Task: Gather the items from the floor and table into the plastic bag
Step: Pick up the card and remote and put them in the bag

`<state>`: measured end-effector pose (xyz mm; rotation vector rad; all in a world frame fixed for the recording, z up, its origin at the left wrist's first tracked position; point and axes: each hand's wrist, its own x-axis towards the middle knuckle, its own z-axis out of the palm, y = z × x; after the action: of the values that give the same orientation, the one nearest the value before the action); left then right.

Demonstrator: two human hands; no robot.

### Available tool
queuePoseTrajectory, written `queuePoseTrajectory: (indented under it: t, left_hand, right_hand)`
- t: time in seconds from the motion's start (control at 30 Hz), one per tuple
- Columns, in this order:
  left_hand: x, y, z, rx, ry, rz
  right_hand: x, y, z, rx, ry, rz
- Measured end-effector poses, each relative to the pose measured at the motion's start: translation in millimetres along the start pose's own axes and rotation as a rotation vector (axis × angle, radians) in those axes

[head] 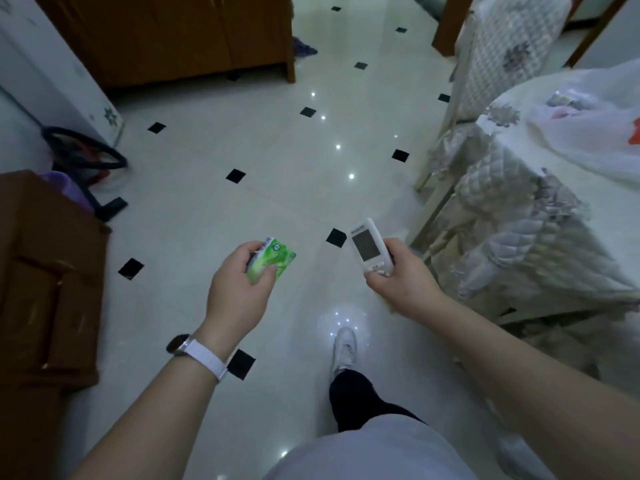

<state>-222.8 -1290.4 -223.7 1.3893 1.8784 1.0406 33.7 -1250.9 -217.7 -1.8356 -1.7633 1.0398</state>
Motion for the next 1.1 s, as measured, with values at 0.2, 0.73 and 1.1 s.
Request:
queuePoseTrajectory:
  t: [0.2,0.73,1.1]
  left_hand:
    - [116,48,51,0.079,-0.126,0.055]
    - [370,149,183,0.03,-0.413,0.314]
    - [579,172,248,-0.006,-0.674,0.447]
  right_hand:
    - [105,0,-45,0.085,0.03,0.06]
    - [301,-6,-159,0.168,0.352,0.196]
    - [437,-48,-165,0.176,0.527,0.428]
